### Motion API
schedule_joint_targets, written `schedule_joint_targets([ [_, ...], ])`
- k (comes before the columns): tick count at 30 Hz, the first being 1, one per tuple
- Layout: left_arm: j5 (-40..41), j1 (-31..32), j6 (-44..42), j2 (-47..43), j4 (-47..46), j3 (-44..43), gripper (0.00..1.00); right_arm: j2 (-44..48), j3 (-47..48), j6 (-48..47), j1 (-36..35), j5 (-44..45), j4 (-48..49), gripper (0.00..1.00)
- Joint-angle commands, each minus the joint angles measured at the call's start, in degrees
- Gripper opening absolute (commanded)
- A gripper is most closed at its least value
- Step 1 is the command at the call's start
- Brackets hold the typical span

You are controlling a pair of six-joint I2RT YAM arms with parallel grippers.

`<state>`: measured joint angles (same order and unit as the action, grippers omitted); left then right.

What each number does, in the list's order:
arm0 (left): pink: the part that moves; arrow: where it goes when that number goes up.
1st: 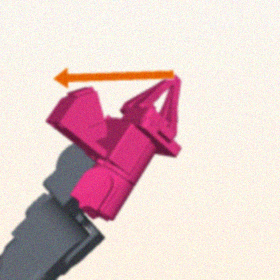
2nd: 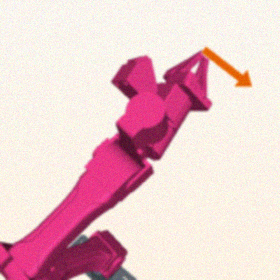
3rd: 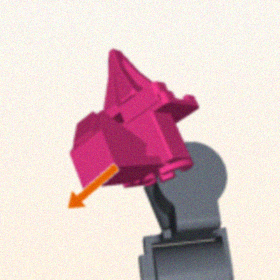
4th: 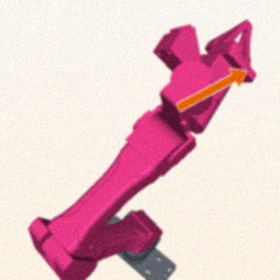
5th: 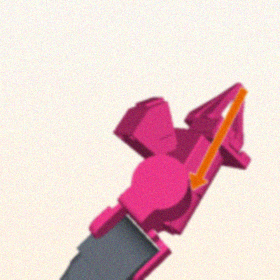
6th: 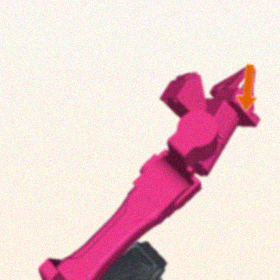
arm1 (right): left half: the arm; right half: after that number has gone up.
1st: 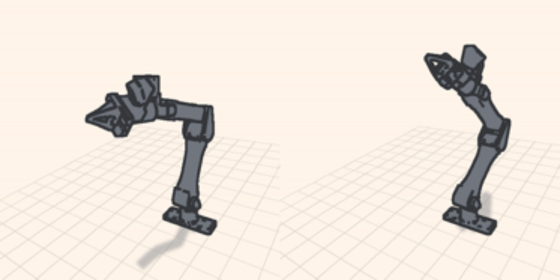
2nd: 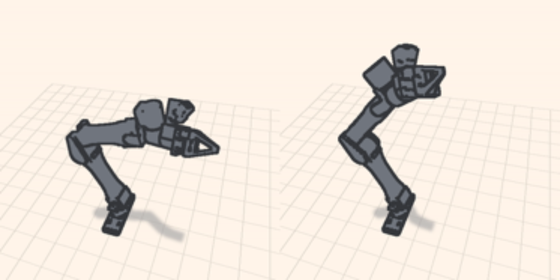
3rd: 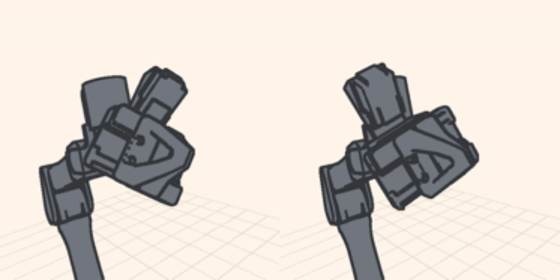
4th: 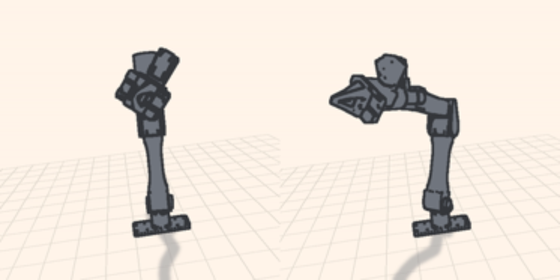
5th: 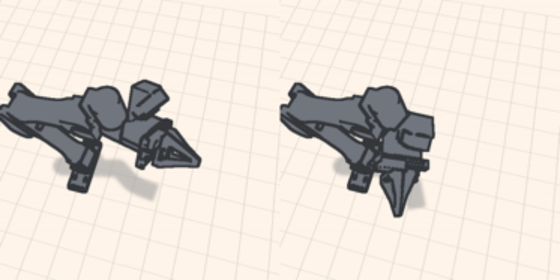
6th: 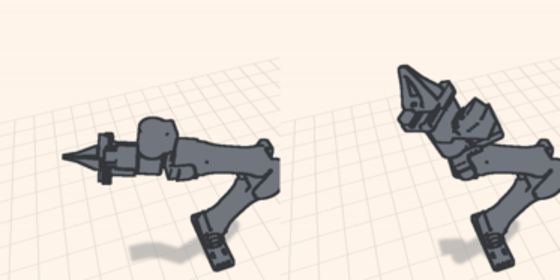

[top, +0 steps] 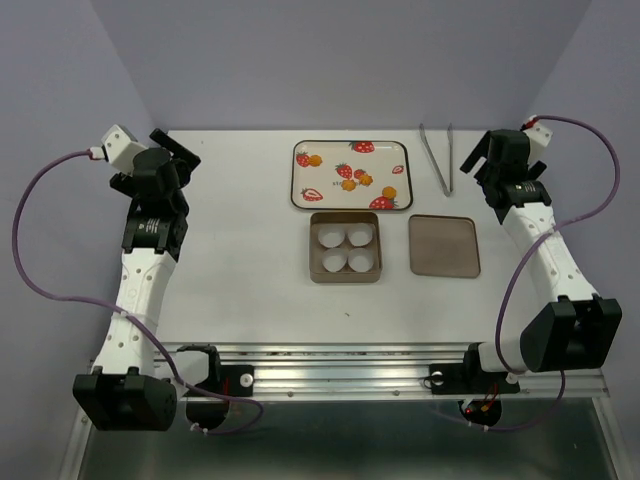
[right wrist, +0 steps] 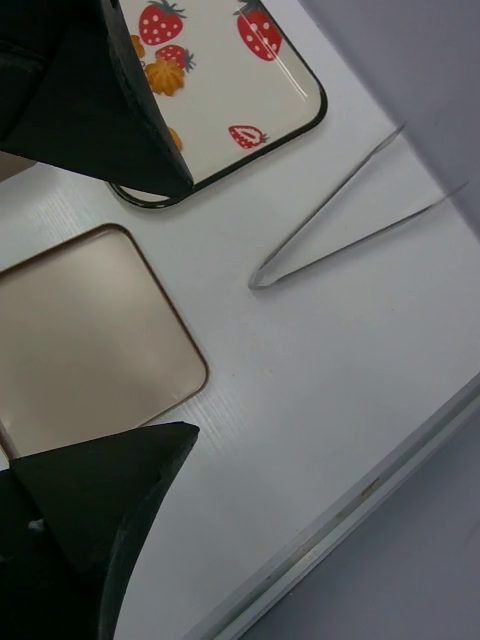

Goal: Pack the cookies

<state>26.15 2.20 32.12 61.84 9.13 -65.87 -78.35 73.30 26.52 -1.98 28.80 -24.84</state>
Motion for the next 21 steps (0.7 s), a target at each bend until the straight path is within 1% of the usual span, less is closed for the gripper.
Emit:
schedule_joint_targets([
  [1, 1.2, 0.1, -2.3, 2.1, -4.7, -4.0, 0.99, -0.8, 0.9, -5.2, -0.1, -2.1, 5.5, 1.0],
  [2, 1.5, 0.1, -2.7, 3.5, -5.4, -4.4, 0.99, -1.5, 1.1, -6.8, -0.1, -4.9, 6.8, 1.0],
  [3, 1.9, 0.1, -2.8, 4.2, -5.7, -5.0, 0.99, -3.3, 0.9, -11.1, -0.1, -7.5, 10.3, 1.0],
  [4, 1.7, 0.1, -3.2, 5.5, -6.3, -5.1, 0.99, -4.7, 1.1, -13.2, -0.1, -12.6, 11.0, 1.0],
  [6, 0.8, 0.1, -4.6, 6.7, -7.1, -5.5, 0.99, -8.2, 3.5, -16.5, -0.1, -16.5, 11.5, 1.0],
  [7, 0.5, 0.1, -5.4, 7.7, -7.4, -5.6, 0.99, -12.2, 4.5, -17.9, -0.1, -17.6, 11.7, 1.0],
  [9, -0.1, 0.1, -5.6, 8.6, -8.0, -4.9, 0.99, -16.6, 8.4, -20.8, -0.1, -18.1, 11.7, 1.0],
  [10, -1.0, 0.1, -6.3, 9.2, -10.1, -4.1, 0.99, -20.8, 9.7, -21.9, -0.1, -19.2, 11.5, 1.0],
  [11, -1.9, 0.0, -6.9, 9.5, -11.2, -3.5, 0.99, -22.8, 11.2, -22.6, -0.1, -19.6, 11.2, 1.0],
  [13, -4.3, 0.0, -7.9, 10.7, -11.9, -2.4, 0.99, -28.4, 16.1, -23.3, -0.1, -18.6, 9.8, 1.0],
  [17, -5.2, 0.0, -8.5, 12.1, -12.5, -0.9, 0.99, -35.7, 21.4, -25.8, 0.4, -18.0, 8.8, 1.0],
  [19, -5.1, 0.0, -8.6, 12.3, -13.0, -0.2, 0.99, -38.4, 24.8, -25.7, 0.4, -15.6, 7.2, 1.0],
  [21, -4.8, 0.0, -8.8, 12.5, -13.3, 0.0, 0.99, -42.0, 26.6, -25.7, 1.0, -15.5, 6.5, 1.0],
])
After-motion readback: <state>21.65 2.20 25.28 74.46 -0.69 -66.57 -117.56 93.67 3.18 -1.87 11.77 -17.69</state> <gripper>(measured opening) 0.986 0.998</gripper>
